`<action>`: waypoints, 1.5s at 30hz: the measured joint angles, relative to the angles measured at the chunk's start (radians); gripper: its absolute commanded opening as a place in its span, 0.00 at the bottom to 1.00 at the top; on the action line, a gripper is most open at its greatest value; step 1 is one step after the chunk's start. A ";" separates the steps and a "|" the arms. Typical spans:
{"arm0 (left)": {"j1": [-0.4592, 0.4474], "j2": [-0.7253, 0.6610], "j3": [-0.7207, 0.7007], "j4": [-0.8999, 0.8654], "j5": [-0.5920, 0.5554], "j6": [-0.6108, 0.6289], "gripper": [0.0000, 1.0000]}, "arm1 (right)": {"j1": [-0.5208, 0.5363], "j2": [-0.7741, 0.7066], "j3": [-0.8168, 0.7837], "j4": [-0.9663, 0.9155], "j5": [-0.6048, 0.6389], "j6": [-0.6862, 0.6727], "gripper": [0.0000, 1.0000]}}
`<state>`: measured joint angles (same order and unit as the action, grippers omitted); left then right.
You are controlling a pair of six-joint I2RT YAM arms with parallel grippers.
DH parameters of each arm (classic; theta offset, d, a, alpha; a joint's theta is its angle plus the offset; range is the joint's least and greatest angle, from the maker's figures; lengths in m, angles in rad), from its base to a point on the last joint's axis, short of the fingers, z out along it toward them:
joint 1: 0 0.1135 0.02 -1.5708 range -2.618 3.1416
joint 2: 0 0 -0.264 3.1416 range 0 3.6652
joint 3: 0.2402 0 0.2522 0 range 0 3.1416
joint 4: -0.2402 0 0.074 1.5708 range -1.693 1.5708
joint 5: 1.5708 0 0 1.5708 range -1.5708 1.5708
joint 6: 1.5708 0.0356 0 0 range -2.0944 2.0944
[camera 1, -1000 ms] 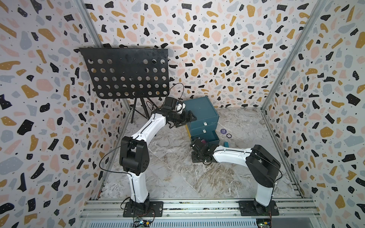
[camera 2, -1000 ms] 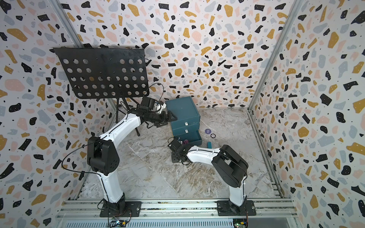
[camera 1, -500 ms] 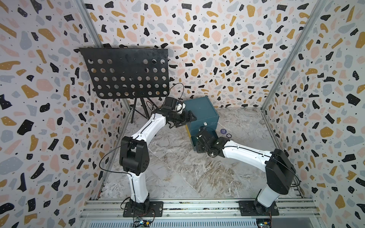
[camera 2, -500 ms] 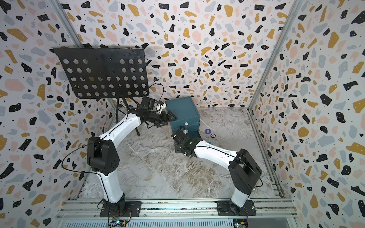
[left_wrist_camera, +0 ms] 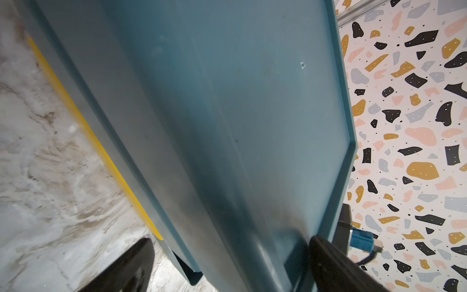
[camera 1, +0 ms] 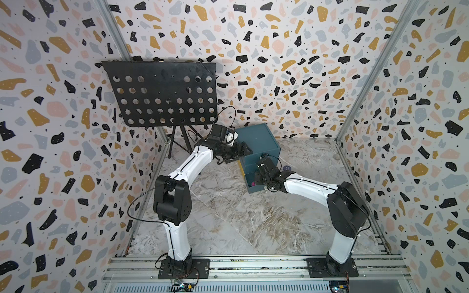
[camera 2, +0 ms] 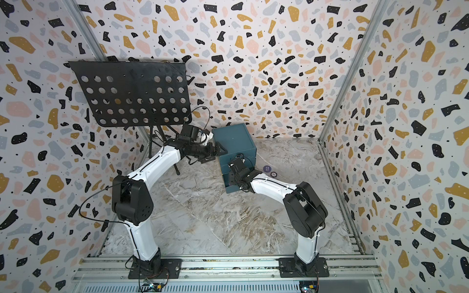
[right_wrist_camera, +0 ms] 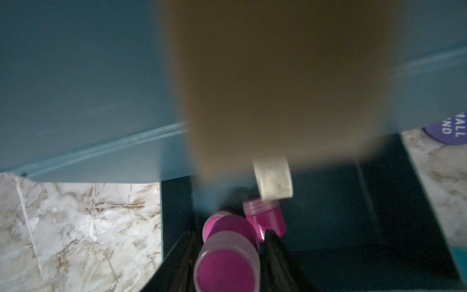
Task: Put the paint cans in the drawer according to color
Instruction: Place the paint can in the drawer, then close the drawer in the storage box.
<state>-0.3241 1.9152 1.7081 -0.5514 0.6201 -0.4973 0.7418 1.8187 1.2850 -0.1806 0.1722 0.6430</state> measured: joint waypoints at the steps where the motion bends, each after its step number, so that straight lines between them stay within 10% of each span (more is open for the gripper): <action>1: 0.001 0.000 0.000 -0.001 0.000 -0.001 0.99 | 0.000 0.000 0.008 -0.005 -0.003 0.000 0.59; 13: 0.001 0.000 0.000 -0.001 0.000 -0.001 0.99 | -0.001 -0.386 -0.362 -0.003 0.039 0.033 0.24; 20: 0.001 0.000 0.000 -0.001 0.000 -0.001 0.99 | -0.045 -0.342 -0.430 0.033 0.015 0.085 0.01; 45: 0.001 0.008 0.000 0.006 0.007 -0.001 0.98 | -0.116 0.089 -0.383 0.753 -0.071 0.382 0.00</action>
<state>-0.3233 1.9228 1.7081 -0.5449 0.6273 -0.4984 0.6262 1.9079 0.9016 0.5720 0.1017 1.0252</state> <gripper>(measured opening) 0.986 0.051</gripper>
